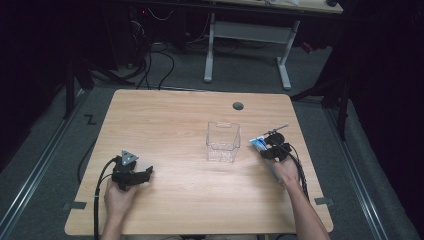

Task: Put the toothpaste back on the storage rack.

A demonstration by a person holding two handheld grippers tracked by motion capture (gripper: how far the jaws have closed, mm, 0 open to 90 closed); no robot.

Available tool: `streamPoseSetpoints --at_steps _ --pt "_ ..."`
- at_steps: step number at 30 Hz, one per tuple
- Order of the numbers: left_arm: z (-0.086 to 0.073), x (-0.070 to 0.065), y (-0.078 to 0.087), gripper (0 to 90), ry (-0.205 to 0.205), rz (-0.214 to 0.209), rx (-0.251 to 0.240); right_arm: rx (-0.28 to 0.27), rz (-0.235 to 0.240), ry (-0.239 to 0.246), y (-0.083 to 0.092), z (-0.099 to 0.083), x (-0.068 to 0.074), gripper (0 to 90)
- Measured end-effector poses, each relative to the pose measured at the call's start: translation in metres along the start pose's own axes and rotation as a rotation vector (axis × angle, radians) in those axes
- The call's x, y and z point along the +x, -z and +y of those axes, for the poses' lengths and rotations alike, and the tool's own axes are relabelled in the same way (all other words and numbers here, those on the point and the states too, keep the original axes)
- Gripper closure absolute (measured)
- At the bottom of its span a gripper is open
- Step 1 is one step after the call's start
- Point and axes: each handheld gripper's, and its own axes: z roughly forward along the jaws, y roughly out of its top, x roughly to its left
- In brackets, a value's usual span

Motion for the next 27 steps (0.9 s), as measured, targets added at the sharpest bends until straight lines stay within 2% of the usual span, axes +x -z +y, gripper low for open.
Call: streamPoseSetpoints --at_steps 9,27 --pt "0.000 0.000 0.000 25.0 0.000 0.000 0.000 -0.033 0.036 -0.006 0.011 -0.001 0.001 72.5" --pt "0.000 0.000 0.000 25.0 0.000 0.001 0.000 -0.146 0.088 -0.007 0.041 -0.006 -0.002 72.7"
